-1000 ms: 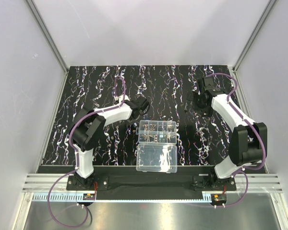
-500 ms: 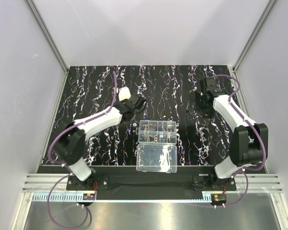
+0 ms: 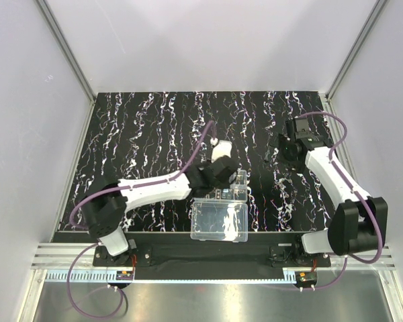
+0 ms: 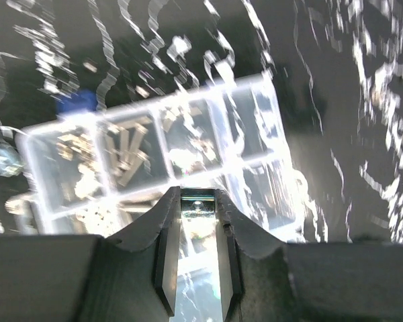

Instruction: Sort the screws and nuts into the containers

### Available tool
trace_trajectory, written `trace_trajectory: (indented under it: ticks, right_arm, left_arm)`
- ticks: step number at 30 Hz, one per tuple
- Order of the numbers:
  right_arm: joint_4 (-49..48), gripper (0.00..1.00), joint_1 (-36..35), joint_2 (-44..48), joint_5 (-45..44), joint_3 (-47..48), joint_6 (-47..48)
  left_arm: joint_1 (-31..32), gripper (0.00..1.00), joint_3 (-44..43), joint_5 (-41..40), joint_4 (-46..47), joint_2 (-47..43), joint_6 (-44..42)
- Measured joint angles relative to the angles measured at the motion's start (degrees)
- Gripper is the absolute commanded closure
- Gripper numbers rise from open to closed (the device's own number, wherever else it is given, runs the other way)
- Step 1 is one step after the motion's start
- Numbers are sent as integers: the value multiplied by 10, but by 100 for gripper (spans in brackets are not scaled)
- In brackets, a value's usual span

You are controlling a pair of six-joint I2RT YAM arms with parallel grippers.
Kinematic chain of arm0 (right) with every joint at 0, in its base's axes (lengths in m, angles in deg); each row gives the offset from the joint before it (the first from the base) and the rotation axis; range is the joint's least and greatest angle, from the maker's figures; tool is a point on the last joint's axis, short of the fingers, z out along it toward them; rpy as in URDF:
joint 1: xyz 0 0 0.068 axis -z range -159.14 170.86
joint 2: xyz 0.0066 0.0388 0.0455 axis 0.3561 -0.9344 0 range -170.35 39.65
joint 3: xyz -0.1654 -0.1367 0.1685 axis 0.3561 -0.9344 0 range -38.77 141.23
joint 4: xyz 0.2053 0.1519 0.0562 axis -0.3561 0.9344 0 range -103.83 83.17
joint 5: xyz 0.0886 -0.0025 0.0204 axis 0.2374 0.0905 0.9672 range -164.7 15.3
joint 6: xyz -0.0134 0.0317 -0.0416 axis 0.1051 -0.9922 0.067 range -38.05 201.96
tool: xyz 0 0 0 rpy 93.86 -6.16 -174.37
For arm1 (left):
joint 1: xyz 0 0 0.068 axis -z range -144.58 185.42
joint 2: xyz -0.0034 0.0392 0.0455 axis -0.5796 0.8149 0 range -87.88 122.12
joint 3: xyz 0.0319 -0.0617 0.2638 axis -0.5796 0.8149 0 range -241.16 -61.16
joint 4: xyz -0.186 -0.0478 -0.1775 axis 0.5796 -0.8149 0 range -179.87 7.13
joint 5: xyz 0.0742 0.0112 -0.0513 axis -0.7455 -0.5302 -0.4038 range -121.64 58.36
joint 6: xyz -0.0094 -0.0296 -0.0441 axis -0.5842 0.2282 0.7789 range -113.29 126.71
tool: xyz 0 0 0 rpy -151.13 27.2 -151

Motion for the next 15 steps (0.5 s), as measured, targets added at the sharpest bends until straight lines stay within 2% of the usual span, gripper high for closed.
trace_trajectory:
  ticks: [5,11,15]
  right_arm:
    - [0,0,0,28,-9,-19,0]
    - [0,0,0,33,-10,-33,0]
    - [0,0,0,33,-10,-35,0]
  left_arm:
    - [34,77,-9,1,-2,35,-1]
    - [40,76,-12,0,-5,48,8]
    - [47,68,-18,-3,-24,55,22]
